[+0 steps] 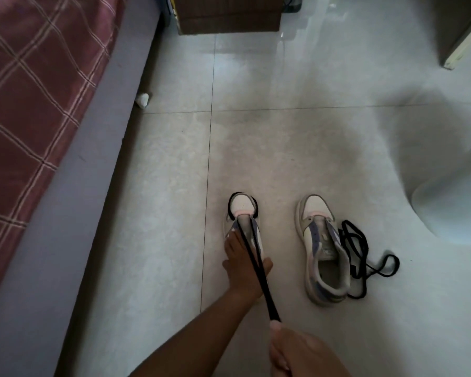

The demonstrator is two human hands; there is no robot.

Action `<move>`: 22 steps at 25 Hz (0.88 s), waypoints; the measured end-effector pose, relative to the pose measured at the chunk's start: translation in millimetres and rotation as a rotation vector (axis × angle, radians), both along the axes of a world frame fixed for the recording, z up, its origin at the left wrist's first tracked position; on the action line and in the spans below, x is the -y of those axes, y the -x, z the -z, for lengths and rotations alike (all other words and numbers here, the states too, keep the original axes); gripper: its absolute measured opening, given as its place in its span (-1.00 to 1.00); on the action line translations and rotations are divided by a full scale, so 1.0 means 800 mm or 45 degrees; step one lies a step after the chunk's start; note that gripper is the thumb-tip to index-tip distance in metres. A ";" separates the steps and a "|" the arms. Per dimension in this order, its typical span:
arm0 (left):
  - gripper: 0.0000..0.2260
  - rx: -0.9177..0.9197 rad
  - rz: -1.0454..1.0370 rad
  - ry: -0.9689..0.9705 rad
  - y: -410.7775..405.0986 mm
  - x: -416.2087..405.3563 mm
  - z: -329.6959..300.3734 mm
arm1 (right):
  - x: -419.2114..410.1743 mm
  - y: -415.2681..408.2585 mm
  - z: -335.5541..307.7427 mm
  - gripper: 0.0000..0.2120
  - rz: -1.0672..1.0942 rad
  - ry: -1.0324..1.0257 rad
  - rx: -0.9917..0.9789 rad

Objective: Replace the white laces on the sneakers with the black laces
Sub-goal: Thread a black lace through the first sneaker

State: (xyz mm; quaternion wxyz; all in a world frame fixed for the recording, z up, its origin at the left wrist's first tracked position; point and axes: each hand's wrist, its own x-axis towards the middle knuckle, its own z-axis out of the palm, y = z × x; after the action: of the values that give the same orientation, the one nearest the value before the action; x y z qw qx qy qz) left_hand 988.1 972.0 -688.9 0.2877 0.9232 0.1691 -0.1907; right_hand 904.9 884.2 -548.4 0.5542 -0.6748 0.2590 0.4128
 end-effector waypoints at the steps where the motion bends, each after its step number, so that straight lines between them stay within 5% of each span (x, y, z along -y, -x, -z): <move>1: -0.16 -0.010 0.024 -0.036 -0.006 0.000 -0.002 | 0.000 0.001 -0.003 -0.36 0.042 -0.040 0.021; 6: -0.24 -0.060 0.089 -0.075 -0.031 0.003 -0.013 | -0.005 -0.003 -0.023 -0.48 0.235 -0.114 0.175; 8: -0.25 -0.065 0.106 -0.087 -0.038 0.002 -0.012 | -0.013 0.008 -0.033 -0.54 0.100 -0.124 0.338; 10: -0.26 -0.063 0.127 -0.131 -0.042 0.003 -0.009 | -0.011 0.021 -0.014 -0.21 -0.010 0.050 0.593; 12: -0.26 -0.066 0.115 -0.111 -0.042 0.002 -0.007 | -0.002 0.021 -0.004 -0.44 -0.485 0.185 0.747; 16: -0.24 -0.047 0.156 -0.117 -0.027 -0.001 -0.003 | 0.024 -0.100 0.055 -0.51 -0.722 0.400 0.664; 17: -0.23 -0.048 0.157 -0.089 -0.017 -0.002 0.000 | 0.024 -0.150 0.067 -0.56 -0.702 0.522 0.664; 20: -0.22 -0.062 0.258 -0.147 0.012 -0.006 0.008 | 0.032 -0.259 0.127 -0.78 0.064 0.228 0.425; 22: -0.23 -0.061 0.319 -0.199 0.018 -0.008 0.015 | 0.021 -0.279 0.166 -0.84 0.097 0.238 0.240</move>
State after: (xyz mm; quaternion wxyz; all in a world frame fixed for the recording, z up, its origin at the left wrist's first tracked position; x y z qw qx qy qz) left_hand 974.0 978.8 -701.0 0.1846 0.9518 0.0737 -0.2335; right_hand 1128.1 867.3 -681.4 0.5260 -0.7490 0.2688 0.3002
